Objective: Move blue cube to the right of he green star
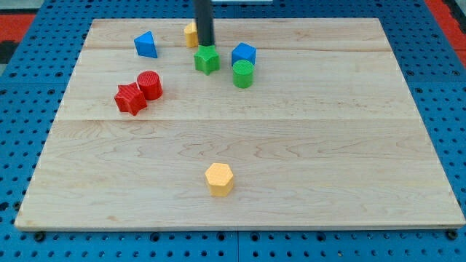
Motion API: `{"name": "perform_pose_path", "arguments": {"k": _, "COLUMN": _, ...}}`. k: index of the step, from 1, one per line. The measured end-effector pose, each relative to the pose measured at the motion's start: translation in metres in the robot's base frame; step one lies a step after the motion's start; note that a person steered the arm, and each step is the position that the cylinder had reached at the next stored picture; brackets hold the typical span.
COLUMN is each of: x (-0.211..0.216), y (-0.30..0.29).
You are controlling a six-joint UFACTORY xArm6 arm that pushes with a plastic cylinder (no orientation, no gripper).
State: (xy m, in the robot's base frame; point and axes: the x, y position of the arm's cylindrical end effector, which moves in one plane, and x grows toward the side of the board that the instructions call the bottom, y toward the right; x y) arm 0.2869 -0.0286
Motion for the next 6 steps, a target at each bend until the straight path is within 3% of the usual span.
{"name": "perform_pose_path", "arguments": {"k": 1, "x": 0.009, "y": 0.037}}
{"name": "perform_pose_path", "arguments": {"k": 3, "x": 0.025, "y": 0.008}}
{"name": "perform_pose_path", "arguments": {"k": 4, "x": 0.074, "y": 0.003}}
{"name": "perform_pose_path", "arguments": {"k": 5, "x": 0.098, "y": 0.044}}
{"name": "perform_pose_path", "arguments": {"k": 6, "x": 0.081, "y": 0.121}}
